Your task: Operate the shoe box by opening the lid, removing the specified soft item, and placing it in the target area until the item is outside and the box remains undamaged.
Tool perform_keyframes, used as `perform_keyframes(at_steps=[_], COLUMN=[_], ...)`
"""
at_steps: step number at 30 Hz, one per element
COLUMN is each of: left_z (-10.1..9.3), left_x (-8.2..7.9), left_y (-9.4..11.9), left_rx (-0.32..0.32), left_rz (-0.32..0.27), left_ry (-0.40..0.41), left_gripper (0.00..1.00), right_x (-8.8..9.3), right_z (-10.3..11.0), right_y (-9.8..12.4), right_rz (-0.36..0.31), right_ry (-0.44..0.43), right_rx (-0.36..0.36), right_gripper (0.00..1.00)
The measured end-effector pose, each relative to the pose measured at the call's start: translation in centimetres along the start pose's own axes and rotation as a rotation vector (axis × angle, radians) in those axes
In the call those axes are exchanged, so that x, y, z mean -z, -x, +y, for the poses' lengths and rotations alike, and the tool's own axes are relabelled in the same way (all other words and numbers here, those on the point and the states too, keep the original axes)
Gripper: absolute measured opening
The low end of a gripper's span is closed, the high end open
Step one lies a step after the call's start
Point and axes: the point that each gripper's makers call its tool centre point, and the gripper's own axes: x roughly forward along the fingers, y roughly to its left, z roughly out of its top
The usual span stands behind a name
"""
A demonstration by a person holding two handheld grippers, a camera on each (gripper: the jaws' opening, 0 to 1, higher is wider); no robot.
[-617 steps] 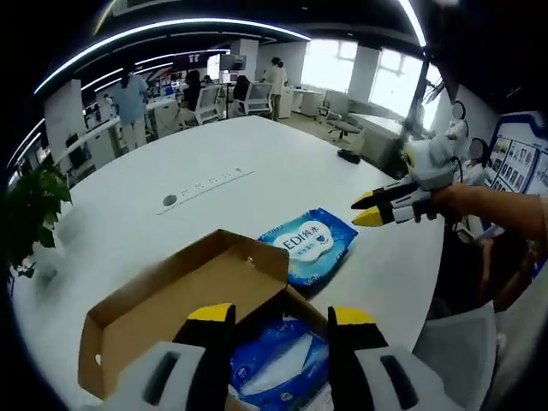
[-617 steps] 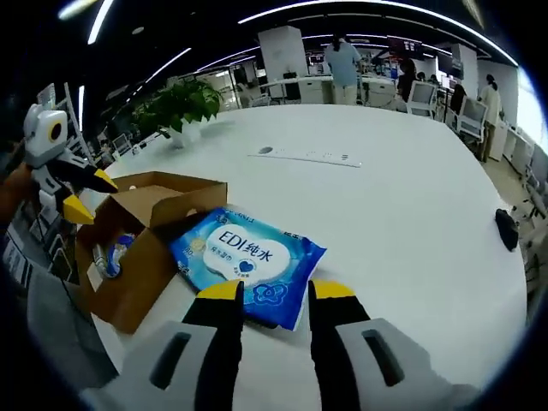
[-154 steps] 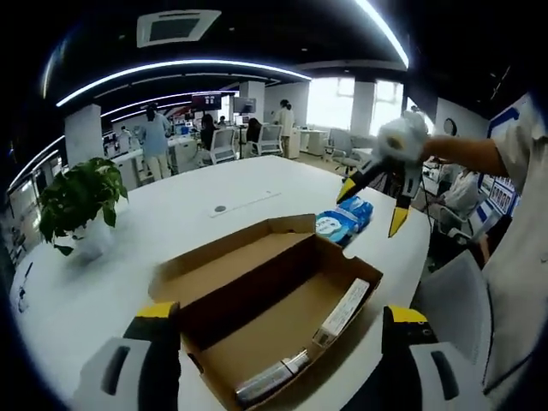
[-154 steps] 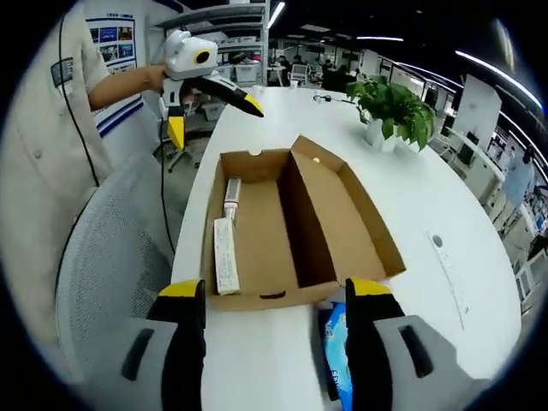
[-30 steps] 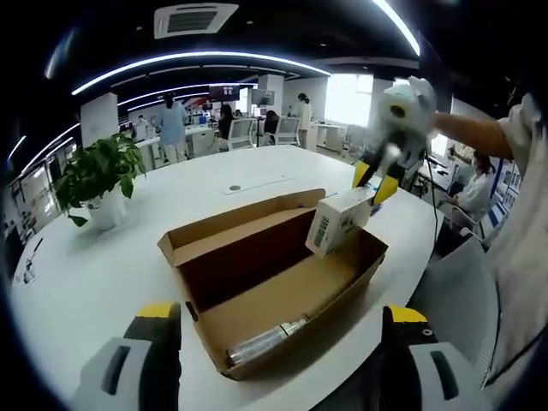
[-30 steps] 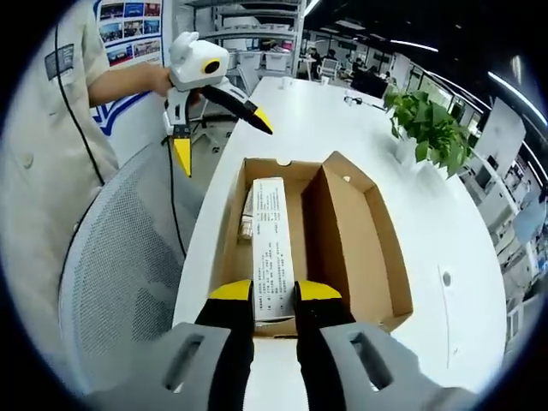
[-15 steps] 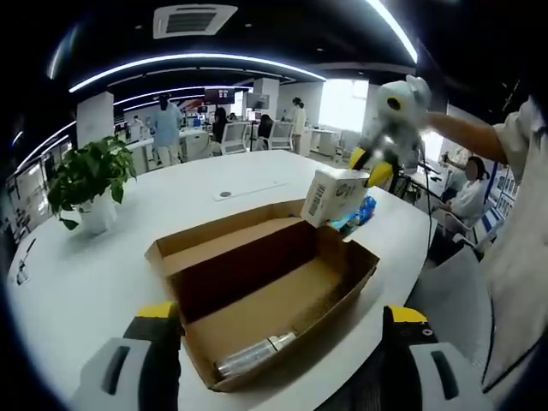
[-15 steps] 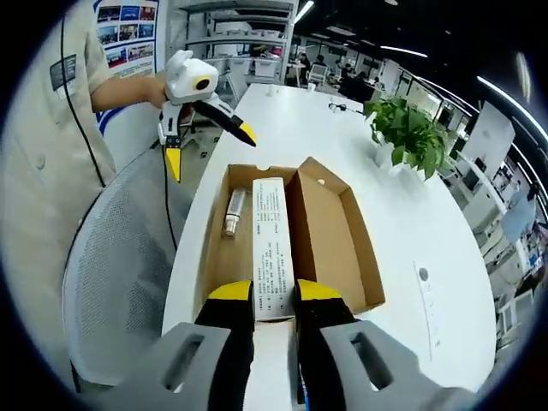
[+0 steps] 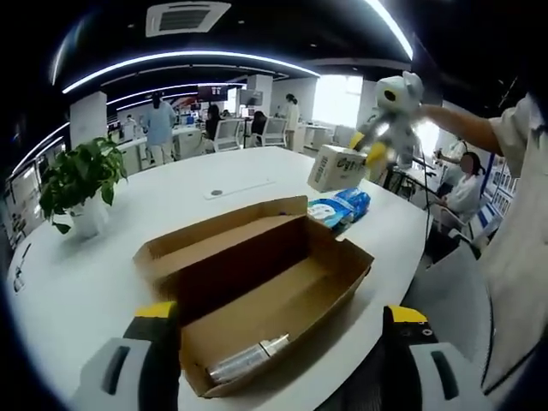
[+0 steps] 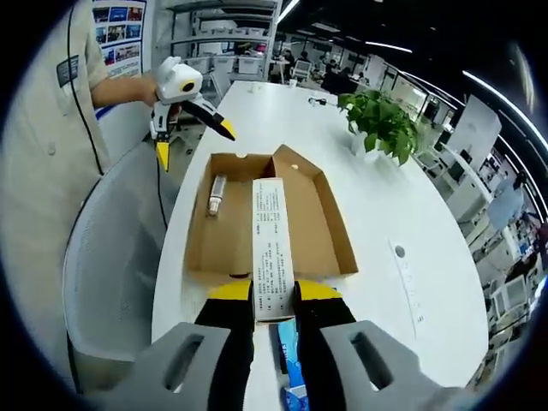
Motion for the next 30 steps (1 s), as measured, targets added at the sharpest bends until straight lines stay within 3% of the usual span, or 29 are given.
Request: perform_keyframes(at_steps=[15,30], left_z=[-0.1,1.1], left_x=[-0.3,0.4], left_y=[-0.3,-0.1], left_rx=[-0.005,-0.035], left_rz=[-0.005,-0.003], left_ry=[0.013,0.050], left_gripper=[1.00,0.99], right_x=[4.1,8.0], right_z=[-2.8,-5.8], right_y=[2.5,3.0], right_rz=[0.051,0.118], right_ry=[-0.016,-0.020], right_rx=[0.057,0.076], right_gripper=[0.15,0.15])
